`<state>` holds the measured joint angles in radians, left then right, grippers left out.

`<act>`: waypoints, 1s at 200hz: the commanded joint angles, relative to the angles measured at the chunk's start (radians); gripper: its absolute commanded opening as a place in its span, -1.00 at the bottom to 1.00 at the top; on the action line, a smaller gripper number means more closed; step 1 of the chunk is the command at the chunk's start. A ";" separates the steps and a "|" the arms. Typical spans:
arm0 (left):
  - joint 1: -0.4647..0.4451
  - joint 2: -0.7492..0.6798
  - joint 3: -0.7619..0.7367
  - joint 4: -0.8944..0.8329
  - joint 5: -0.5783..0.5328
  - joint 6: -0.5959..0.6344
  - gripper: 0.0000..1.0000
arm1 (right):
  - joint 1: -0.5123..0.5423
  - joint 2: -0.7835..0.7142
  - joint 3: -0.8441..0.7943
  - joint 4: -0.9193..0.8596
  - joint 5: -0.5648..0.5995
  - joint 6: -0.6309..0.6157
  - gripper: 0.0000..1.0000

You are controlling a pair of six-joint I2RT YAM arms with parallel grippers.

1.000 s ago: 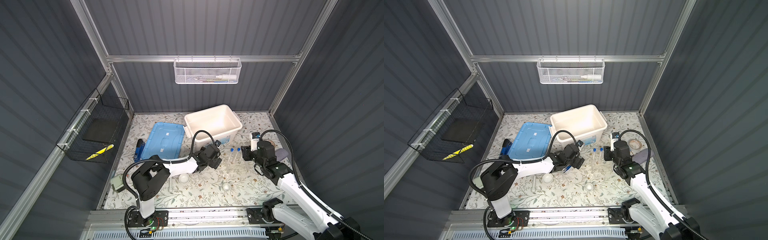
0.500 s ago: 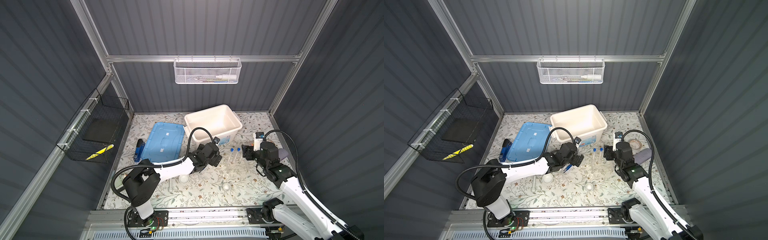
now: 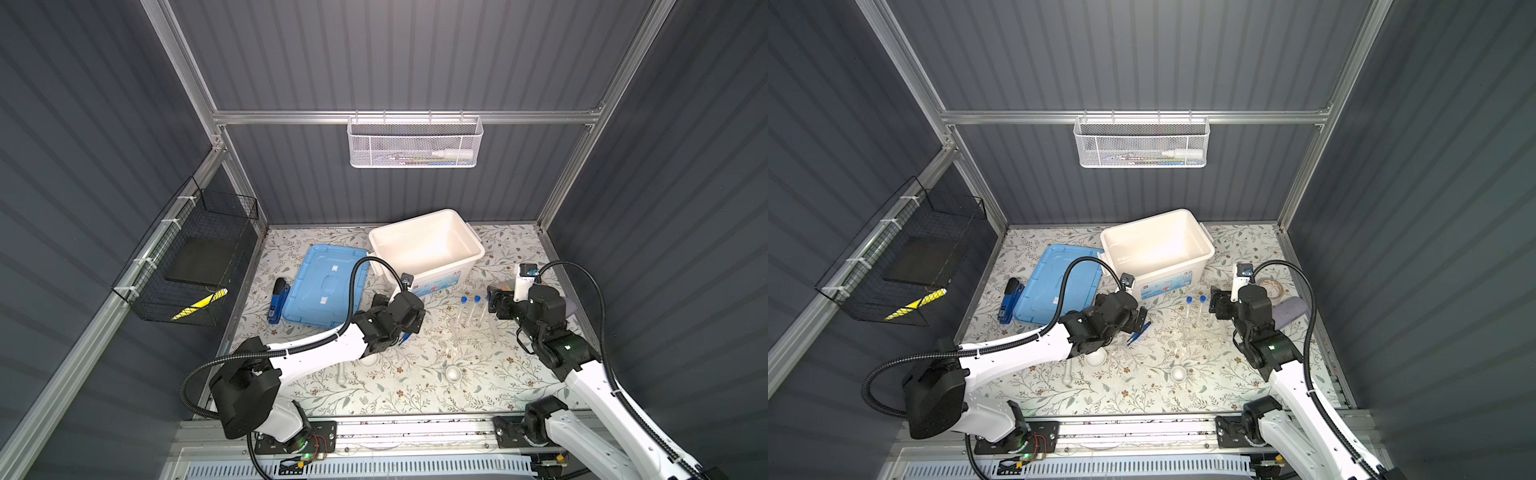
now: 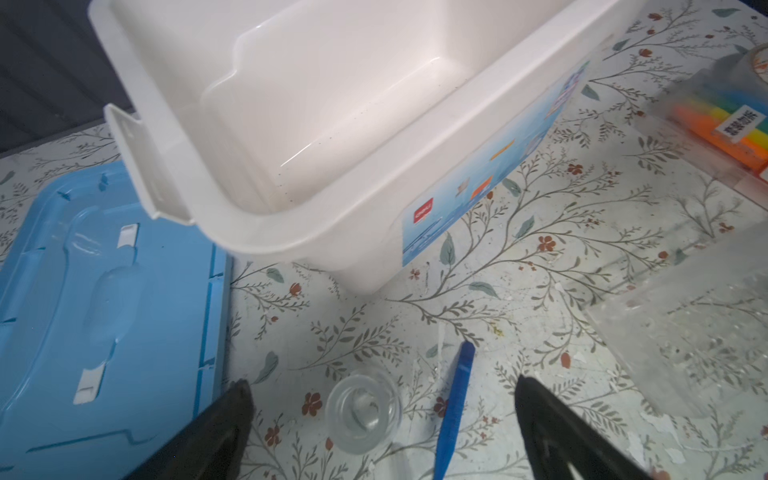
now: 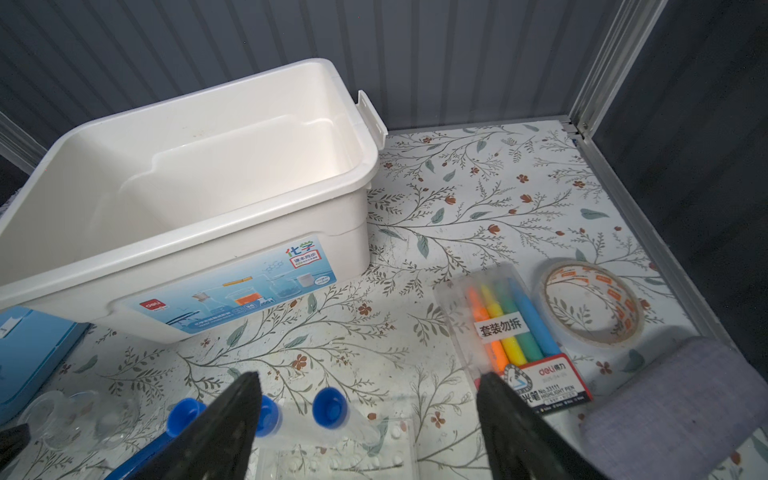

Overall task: Organize the chemistry lab equipment
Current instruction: 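Move the left gripper down toward the blue tweezers, then lower the left gripper and close it on the small clear glass cup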

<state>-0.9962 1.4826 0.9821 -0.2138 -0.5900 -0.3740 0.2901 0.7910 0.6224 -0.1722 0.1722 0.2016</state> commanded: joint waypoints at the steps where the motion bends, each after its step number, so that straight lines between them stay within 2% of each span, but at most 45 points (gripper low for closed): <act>1: -0.009 0.000 0.011 -0.143 -0.086 -0.122 1.00 | -0.012 -0.006 -0.014 0.008 0.000 0.011 0.68; 53: -0.007 0.103 0.092 -0.297 -0.082 -0.265 0.99 | -0.032 -0.004 -0.019 0.010 -0.022 0.030 0.69; 85: 0.007 0.118 0.092 -0.261 -0.048 -0.262 0.99 | -0.040 0.001 -0.019 0.005 -0.030 0.035 0.69; 118: 0.052 0.117 0.083 -0.271 0.011 -0.287 0.85 | -0.045 0.001 -0.021 0.002 -0.034 0.037 0.70; 200: 0.070 0.163 0.115 -0.244 0.091 -0.240 0.62 | -0.056 0.013 -0.018 -0.001 -0.047 0.049 0.70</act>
<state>-0.9321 1.6188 1.0634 -0.4484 -0.5262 -0.6285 0.2386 0.8070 0.6125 -0.1730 0.1341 0.2382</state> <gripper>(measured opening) 0.817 0.850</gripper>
